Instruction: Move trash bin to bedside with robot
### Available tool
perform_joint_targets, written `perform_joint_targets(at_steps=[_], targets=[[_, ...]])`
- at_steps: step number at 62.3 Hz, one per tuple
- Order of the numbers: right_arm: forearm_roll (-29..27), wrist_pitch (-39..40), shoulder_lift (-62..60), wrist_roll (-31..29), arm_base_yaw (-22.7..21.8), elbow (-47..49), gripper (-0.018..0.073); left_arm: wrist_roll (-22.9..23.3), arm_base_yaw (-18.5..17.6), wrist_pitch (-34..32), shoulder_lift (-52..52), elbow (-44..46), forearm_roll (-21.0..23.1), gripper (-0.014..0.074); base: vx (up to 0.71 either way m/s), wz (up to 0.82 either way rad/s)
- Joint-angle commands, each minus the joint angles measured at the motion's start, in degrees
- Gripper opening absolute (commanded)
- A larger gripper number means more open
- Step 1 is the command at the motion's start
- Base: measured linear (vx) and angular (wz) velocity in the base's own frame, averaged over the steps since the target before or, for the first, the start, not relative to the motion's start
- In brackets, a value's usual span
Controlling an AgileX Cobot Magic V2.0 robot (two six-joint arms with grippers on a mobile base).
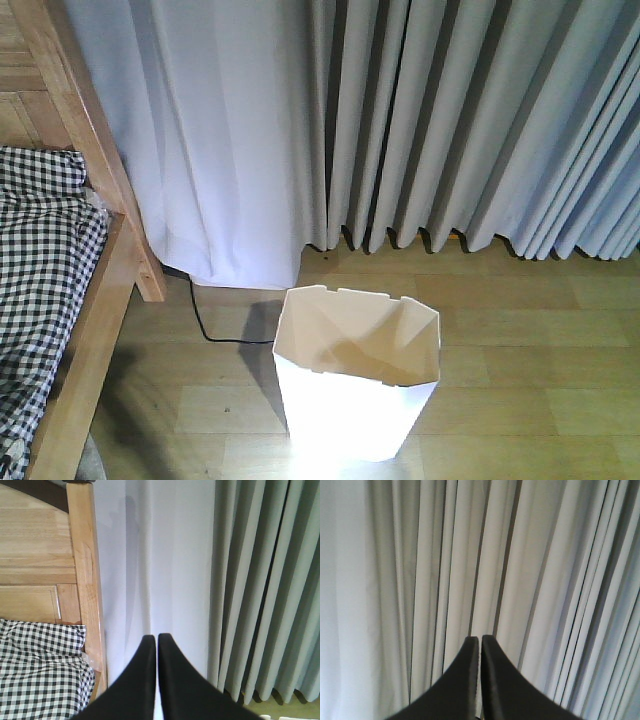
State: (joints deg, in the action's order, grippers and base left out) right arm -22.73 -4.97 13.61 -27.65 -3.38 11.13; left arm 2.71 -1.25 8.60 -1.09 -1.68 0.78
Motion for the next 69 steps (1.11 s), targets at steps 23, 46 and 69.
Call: perform_joint_targets(at_steps=[23, 46, 69], targets=[[-0.1, 3.9, 0.2, -0.2, 0.2, 1.5, -0.0010, 0.5, -0.3, -4.4, -0.6, -1.6, 0.2, -0.0006, 0.00, 0.00], [25.2, 10.3, -10.8, 24.4, 0.2, -9.4, -0.0010, 0.5, -0.3, -4.4, -0.6, -1.6, 0.2, -0.0006, 0.00, 0.00], [25.6, 7.0, -15.0, 28.8, 2.7, -13.8, -0.0010, 0.5, -0.3, -4.4, -0.6, -1.6, 0.2, -0.0006, 0.00, 0.00]])
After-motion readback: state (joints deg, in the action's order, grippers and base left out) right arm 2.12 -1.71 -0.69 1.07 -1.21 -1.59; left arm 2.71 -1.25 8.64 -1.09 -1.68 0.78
